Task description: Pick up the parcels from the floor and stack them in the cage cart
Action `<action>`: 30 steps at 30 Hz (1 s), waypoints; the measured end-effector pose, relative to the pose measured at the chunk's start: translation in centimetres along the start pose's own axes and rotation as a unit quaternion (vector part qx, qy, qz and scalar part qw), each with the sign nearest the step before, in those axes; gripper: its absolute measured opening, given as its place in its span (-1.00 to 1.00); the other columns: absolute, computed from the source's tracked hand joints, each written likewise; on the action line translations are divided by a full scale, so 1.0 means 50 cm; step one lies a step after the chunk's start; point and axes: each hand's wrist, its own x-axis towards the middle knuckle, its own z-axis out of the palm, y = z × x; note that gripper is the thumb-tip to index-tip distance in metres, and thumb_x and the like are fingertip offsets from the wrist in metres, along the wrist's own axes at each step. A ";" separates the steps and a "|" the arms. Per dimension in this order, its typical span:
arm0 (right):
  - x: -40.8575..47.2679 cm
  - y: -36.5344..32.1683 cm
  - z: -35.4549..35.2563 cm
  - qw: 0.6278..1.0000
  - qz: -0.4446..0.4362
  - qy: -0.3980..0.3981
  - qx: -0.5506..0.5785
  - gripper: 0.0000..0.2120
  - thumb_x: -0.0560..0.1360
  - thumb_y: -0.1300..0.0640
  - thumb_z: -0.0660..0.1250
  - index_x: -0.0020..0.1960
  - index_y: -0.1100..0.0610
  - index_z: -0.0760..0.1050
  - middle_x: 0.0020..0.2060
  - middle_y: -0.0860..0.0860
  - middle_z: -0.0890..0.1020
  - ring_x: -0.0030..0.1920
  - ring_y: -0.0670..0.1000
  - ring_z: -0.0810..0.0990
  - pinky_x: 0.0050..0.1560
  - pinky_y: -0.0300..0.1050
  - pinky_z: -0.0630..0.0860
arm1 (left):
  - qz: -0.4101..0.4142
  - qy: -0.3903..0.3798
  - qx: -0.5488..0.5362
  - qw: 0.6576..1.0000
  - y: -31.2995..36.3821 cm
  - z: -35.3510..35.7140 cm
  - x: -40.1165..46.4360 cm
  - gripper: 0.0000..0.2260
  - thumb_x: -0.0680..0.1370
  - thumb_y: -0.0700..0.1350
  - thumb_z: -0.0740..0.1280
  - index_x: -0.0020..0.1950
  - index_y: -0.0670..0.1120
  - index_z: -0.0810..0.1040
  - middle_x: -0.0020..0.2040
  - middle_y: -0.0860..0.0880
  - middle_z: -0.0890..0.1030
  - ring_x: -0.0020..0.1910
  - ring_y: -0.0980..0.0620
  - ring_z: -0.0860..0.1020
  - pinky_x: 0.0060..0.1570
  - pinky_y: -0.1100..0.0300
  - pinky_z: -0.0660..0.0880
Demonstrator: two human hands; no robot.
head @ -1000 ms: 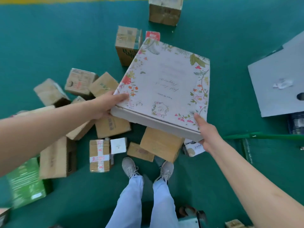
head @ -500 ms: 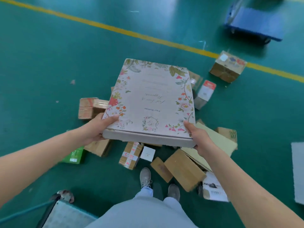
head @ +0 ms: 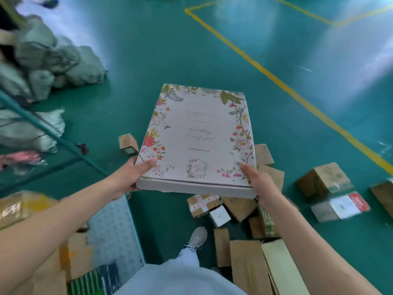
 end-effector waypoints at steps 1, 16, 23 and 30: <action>-0.005 -0.002 0.023 1.000 -0.003 -0.018 -0.022 -0.45 0.45 -0.32 0.47 0.11 0.16 0.61 -0.04 0.07 0.73 -0.01 0.14 0.70 0.06 0.10 0.66 | -0.002 0.025 -0.019 1.000 -0.030 -0.019 -0.032 -0.44 0.49 0.23 0.45 0.40 0.07 0.38 0.17 0.02 0.67 0.09 -0.05 0.65 0.01 -0.01 0.64; -0.144 0.030 0.356 0.942 -0.066 -0.239 -0.225 -0.40 0.41 -0.36 0.48 0.12 0.16 0.64 -0.10 0.03 0.77 -0.03 0.12 0.73 0.05 0.08 0.66 | -0.079 0.239 -0.186 0.950 -0.381 -0.158 -0.390 -0.58 0.50 0.22 0.42 0.27 0.16 0.37 0.16 0.08 0.61 0.12 -0.05 0.59 -0.01 0.04 0.59; -0.214 0.022 0.516 0.908 -0.070 -0.313 -0.270 -0.62 0.56 -0.20 0.41 0.08 0.13 0.58 -0.09 0.01 0.74 -0.11 0.03 0.67 -0.23 -0.13 0.48 | -0.128 0.301 -0.265 0.907 -0.486 -0.227 -0.463 -0.65 0.52 0.12 0.44 0.19 0.08 0.39 0.06 0.10 0.58 0.04 0.00 0.58 0.21 -0.07 0.56; -0.292 0.026 0.746 0.860 -0.086 -0.370 -0.342 -0.61 0.56 -0.19 0.42 0.07 0.16 0.64 -0.10 0.03 0.75 -0.15 0.05 0.68 -0.26 -0.12 0.49 | -0.159 0.350 -0.343 0.857 -0.609 -0.338 -0.529 -0.06 0.44 0.22 0.46 0.66 -0.02 0.05 0.32 -0.03 0.48 0.16 -0.09 0.55 0.10 -0.07 0.60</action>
